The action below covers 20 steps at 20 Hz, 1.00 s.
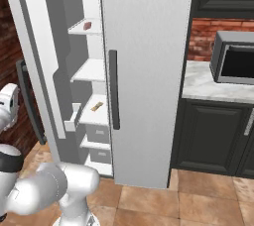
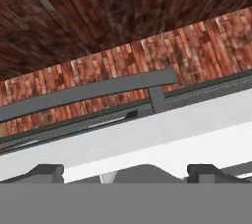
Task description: There's a steak in the fridge that needs to be moved to the freezer for freezing. Pick up the steak from the fridge, place it on any shelf in the freezer, and close the fridge and freezer doors when done.
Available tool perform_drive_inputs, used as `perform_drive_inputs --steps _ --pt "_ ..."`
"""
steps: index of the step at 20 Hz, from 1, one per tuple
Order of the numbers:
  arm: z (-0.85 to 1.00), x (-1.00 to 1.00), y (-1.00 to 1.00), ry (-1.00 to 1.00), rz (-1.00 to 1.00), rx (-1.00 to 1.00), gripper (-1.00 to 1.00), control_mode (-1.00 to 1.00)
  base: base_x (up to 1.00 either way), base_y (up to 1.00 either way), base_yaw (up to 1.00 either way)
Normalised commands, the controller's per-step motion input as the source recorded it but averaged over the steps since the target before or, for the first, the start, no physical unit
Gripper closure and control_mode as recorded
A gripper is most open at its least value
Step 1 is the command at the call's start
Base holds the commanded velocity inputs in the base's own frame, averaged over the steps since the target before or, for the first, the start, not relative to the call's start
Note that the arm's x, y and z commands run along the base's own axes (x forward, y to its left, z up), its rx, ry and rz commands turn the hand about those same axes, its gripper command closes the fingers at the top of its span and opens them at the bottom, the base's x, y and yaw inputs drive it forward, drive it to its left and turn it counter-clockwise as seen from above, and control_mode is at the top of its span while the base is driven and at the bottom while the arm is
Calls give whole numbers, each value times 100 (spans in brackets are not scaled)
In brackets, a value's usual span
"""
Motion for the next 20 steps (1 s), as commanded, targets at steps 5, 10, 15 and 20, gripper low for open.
perform_drive_inputs --steps 5,10,15,20 --pt "-18 0 100 0 -28 -32 -100 -100 0 0 0" --pt "-27 0 100 0 -29 -47 -100 -100 0 0 0" --pt "-46 -4 100 -1 -28 -50 -100 -100 0 0 0" --pt "-20 -54 100 -5 -13 -45 -100 -100 0 0 0"
